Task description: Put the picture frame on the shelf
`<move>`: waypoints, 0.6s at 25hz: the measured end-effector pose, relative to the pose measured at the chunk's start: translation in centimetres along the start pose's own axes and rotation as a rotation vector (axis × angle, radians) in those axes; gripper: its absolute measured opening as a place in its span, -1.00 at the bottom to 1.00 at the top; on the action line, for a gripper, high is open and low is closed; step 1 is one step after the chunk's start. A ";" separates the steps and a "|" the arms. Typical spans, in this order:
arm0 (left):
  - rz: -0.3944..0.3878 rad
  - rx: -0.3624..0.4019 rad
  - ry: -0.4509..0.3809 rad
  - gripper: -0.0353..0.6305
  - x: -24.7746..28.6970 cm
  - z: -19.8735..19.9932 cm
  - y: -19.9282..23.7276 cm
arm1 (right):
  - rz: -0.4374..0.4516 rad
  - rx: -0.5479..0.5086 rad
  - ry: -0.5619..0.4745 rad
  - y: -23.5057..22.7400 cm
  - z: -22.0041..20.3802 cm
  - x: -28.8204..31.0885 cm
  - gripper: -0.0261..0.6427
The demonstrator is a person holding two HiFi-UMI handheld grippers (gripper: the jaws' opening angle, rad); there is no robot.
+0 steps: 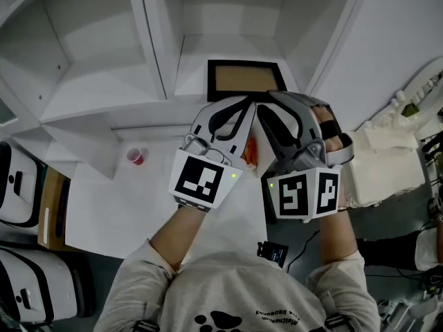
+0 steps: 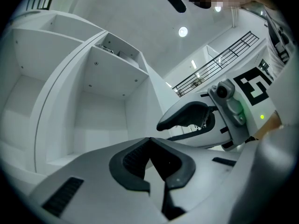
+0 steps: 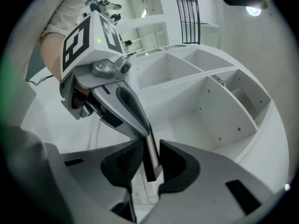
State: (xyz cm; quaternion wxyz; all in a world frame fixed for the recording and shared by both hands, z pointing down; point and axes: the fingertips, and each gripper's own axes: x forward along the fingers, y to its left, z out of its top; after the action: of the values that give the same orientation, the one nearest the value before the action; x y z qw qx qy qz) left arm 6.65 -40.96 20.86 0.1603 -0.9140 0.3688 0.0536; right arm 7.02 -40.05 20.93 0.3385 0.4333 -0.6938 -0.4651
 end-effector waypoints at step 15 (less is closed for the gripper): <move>0.050 -0.009 0.008 -0.83 1.2 -0.2 2.4 | -0.008 0.265 0.055 -0.2 -2.3 3.4 -0.83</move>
State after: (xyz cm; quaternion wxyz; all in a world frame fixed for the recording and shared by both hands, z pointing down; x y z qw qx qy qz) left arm 5.87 -43.44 20.14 0.1531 -0.9055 0.3919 0.0555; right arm 7.76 -43.97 21.74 0.2952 0.4895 -0.7380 -0.3586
